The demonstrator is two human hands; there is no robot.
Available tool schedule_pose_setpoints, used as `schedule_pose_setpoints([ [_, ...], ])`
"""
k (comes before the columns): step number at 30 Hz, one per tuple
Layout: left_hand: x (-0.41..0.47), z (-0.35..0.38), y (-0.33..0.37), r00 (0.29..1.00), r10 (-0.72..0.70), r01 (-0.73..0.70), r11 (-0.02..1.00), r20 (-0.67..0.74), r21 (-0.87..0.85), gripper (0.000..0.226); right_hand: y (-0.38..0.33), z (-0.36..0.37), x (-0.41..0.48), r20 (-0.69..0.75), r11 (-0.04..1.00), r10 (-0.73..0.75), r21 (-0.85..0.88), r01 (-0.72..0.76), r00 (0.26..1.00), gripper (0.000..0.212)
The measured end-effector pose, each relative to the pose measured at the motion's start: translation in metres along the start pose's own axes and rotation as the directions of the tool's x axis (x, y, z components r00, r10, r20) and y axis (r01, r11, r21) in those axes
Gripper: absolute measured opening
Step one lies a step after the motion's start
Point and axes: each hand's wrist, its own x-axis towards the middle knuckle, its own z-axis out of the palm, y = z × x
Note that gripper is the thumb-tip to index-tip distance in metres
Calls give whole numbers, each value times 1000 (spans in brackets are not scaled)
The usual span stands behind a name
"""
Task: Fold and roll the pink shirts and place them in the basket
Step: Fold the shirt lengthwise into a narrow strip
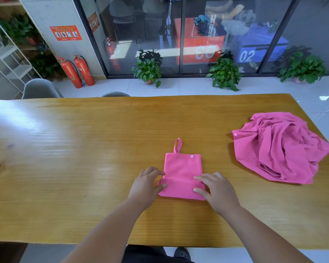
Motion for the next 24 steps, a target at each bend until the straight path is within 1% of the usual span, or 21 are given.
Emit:
schedule_pose_setpoints([
  [2,-3,7,4,987,100,-83,988,-127,132,17,-5,10,-2,-146,999,-49,-19,47,988,27],
  [3,-6,12,5,972,162,-123,969,-172,216,10,-6,16,-4,-196,995,-84,-63,72,977,18],
  [4,-9,17,6,955,220,-156,944,-200,290,8,-9,20,-7,-227,990,-110,-113,86,968,15],
  [6,-17,24,5,933,287,-193,909,-219,368,16,-8,26,-12,-245,978,-137,-188,92,960,25],
  [9,-25,23,2,957,241,-170,916,-160,363,47,-2,24,-18,-150,971,-125,-220,90,981,48],
  [10,-25,21,2,969,209,-150,921,-131,359,53,-2,23,-17,-120,973,-104,-218,76,987,53],
  [12,-22,16,3,989,126,-97,949,-77,301,54,-3,20,-12,-71,986,-25,-167,13,997,57],
  [15,-11,7,2,1000,12,-14,991,20,136,48,-1,10,0,22,998,46,-33,-45,999,54],
  [18,-4,-7,-4,980,-83,93,995,182,-44,38,1,-3,3,148,988,91,107,-108,985,48],
  [19,-4,-9,-5,969,-103,123,990,226,-74,38,1,-5,2,185,982,109,132,-134,977,45],
  [20,-4,-9,-4,967,-103,122,990,232,-69,38,2,-4,2,183,980,114,139,-140,977,45],
  [21,-5,-8,-4,977,-90,100,994,193,-43,39,1,-3,1,140,982,107,139,-126,984,44],
  [22,-7,-5,-2,991,-63,65,998,120,-13,38,0,0,0,67,986,92,137,-100,994,42],
  [24,-10,3,4,998,25,-23,999,-50,43,29,-4,10,0,-106,993,46,113,-34,993,24],
])
